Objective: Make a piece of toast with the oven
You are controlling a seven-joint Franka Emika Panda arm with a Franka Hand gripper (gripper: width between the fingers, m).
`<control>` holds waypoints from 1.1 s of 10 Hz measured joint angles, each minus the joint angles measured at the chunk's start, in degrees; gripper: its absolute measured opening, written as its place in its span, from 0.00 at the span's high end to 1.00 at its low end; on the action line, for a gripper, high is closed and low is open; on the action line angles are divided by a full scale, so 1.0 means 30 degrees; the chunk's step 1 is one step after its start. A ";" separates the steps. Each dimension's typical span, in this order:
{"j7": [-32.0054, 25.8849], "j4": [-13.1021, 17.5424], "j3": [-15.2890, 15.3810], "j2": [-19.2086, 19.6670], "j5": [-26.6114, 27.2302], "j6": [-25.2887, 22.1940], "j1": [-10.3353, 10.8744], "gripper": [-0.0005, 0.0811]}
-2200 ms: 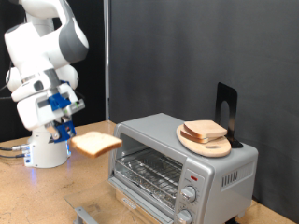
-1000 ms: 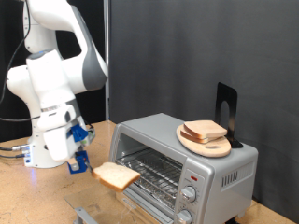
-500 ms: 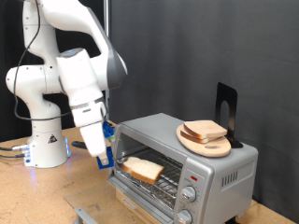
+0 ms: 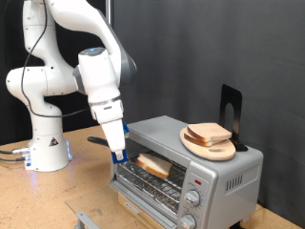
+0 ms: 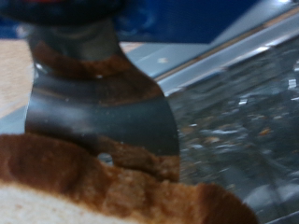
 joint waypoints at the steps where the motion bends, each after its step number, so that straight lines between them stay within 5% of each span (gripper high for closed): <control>1: 0.0458 -0.0359 0.0097 -0.0376 -0.0379 -0.0012 -0.0094 0.46; 5: 0.3069 -0.0946 0.0428 -0.0666 -0.2819 -0.0466 -0.1414 0.46; 11: 0.1816 -0.1127 -0.0772 -0.1393 -0.1451 -0.0659 -0.1775 0.46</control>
